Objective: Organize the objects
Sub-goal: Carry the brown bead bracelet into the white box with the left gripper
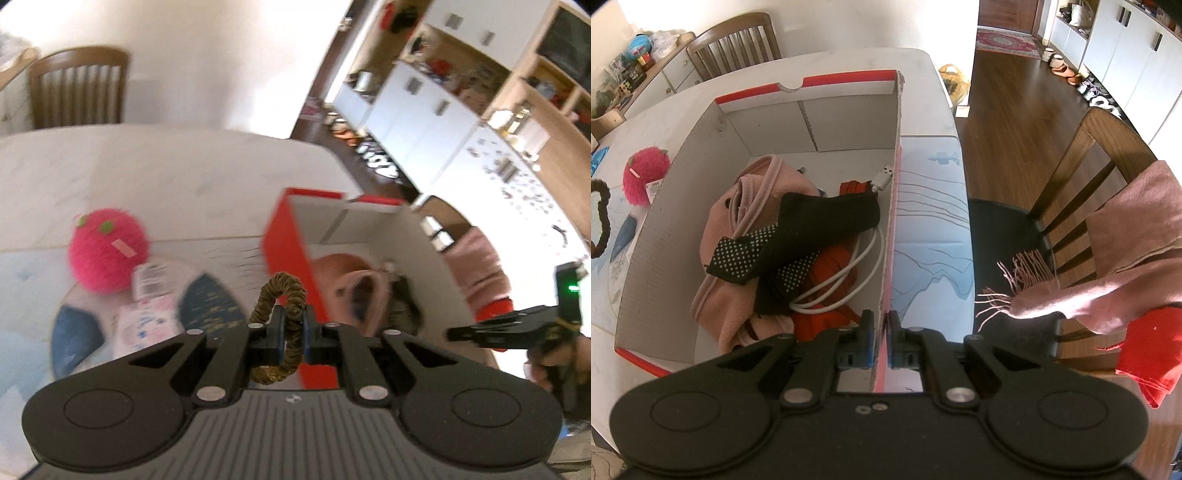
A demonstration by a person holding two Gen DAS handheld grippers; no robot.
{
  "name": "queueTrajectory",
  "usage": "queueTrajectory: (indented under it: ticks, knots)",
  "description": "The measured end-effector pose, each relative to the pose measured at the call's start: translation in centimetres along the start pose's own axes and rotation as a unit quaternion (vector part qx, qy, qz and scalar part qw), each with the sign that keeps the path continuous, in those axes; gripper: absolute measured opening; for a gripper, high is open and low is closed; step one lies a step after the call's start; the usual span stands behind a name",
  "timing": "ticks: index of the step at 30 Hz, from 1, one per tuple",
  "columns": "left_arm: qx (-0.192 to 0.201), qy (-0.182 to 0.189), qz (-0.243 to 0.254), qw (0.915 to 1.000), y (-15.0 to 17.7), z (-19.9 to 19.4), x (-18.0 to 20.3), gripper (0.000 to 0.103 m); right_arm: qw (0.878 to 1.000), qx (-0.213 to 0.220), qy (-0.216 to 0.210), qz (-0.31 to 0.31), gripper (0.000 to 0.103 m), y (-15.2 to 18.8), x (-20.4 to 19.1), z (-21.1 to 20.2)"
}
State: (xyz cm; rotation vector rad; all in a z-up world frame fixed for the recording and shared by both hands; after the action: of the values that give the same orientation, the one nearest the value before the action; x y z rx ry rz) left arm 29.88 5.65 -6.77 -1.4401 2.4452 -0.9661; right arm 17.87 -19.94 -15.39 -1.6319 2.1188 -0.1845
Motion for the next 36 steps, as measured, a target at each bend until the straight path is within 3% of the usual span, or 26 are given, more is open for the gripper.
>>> queueTrajectory:
  ticks: [8, 17, 25, 28, 31, 36]
  knots:
    - [0.007, 0.036, 0.069, 0.9969, -2.0, 0.4, 6.0, 0.008, 1.000, -0.001, 0.001, -0.004, 0.006, 0.0, -0.1, -0.1]
    - [0.005, 0.027, 0.156, 0.9874, -4.2, 4.2, 11.3, 0.008, 1.000, 0.001, -0.001, -0.004, 0.006, 0.0, 0.0, -0.1]
    - [0.013, -0.007, 0.245, 0.9695, -5.7, 8.1, 15.2, 0.008, 1.000, -0.002, -0.003, -0.008, 0.006, 0.0, -0.1, -0.1]
    - [0.018, -0.022, 0.284, 0.9584, -5.9, 9.9, 16.4, 0.008, 1.000, -0.001, -0.006, -0.005, 0.006, 0.0, 0.0, 0.0]
    - [0.012, -0.037, 0.312, 0.9493, -5.5, 11.8, 17.4, 0.008, 1.000, 0.000, -0.008, -0.002, 0.006, 0.0, 0.1, -0.1]
    - [-0.018, -0.045, 0.330, 0.9427, -4.3, 14.9, 18.2, 0.008, 1.000, 0.001, -0.012, 0.004, 0.006, 0.0, 0.3, 0.0]
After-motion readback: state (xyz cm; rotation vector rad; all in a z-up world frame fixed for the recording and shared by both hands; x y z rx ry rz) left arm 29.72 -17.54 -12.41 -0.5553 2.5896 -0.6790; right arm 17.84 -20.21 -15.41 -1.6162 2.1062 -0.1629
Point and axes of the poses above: each gripper's, at about its wrist camera, not at the fingertips, and z roughly the way its jaws point, x to its right, y to its underside, the point moved 7 cm from there along z, roughly the way its jaws point, and after that the axes turned 10 degrees about -y, right-handed, at the moved point
